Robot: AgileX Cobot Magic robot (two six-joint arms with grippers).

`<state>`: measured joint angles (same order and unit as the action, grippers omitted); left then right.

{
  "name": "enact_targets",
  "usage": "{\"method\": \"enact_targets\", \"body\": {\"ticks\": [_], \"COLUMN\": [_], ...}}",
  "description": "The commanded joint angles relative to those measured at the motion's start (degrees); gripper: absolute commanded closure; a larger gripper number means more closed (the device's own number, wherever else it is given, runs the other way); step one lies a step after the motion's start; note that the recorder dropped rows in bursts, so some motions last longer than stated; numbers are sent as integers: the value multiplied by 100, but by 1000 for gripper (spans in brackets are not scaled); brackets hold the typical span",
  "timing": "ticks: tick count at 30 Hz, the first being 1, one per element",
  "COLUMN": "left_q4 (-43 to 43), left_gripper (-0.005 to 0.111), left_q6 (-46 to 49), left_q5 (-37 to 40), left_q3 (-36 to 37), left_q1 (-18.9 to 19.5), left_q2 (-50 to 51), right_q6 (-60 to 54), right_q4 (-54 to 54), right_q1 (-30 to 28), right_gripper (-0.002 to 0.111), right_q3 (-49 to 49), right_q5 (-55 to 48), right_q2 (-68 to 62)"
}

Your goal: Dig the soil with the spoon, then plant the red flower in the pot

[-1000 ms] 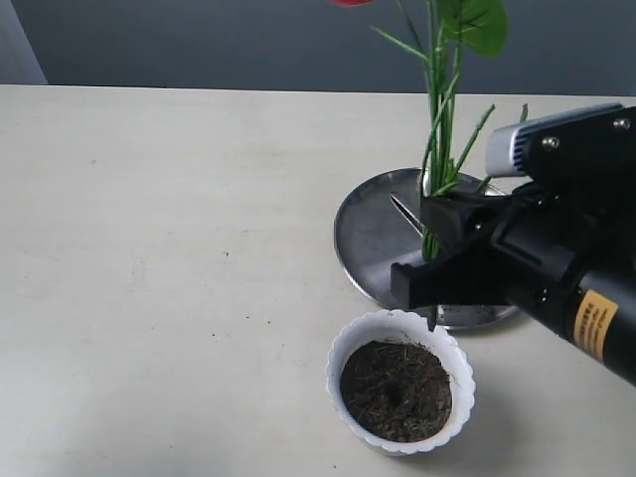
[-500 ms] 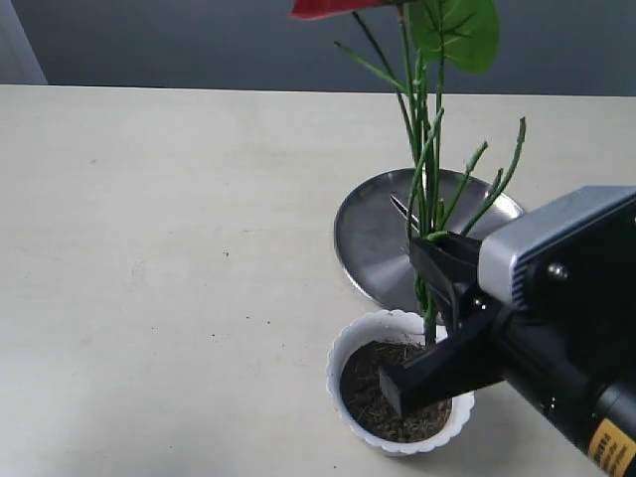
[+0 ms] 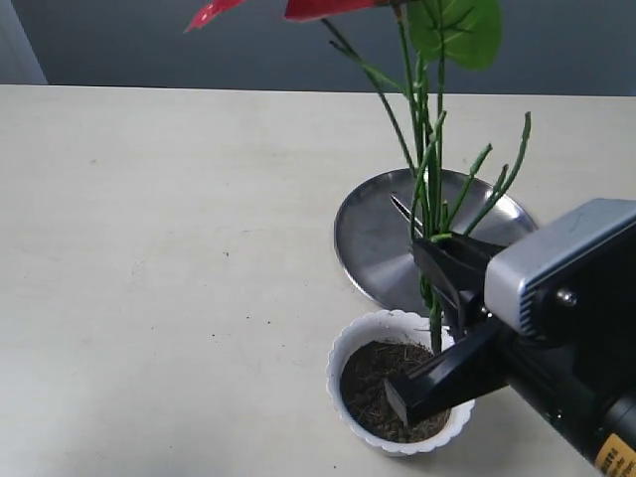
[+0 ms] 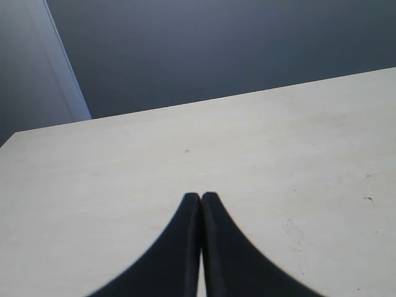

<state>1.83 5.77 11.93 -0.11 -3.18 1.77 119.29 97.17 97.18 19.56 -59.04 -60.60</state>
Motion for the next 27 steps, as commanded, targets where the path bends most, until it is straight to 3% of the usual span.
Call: {"method": "enact_targets", "body": {"ticks": [1, 11, 18, 22, 27], "left_q4": [-6, -6, -6, -6, -6], "left_gripper": [106, 106, 106, 106, 106], "left_q6": [-14, -14, -14, -14, -14], "left_q5": [-38, -38, -38, -38, -38], "left_q3": [11, 11, 11, 11, 11], "left_q1": [17, 17, 17, 17, 17], "left_q2": [-42, -42, -42, -42, -42], "right_q6": [197, 197, 197, 197, -370], "right_q4": [-106, 194, 277, 277, 277], "right_q1": [16, 16, -45, -733, -2089], "right_gripper": [109, 109, 109, 109, 109], "right_q3": [-45, -90, 378, 701, 1180], "right_q5": [174, 109, -1092, -856, 1366], "right_q2": [26, 26, 36, 47, 35]}}
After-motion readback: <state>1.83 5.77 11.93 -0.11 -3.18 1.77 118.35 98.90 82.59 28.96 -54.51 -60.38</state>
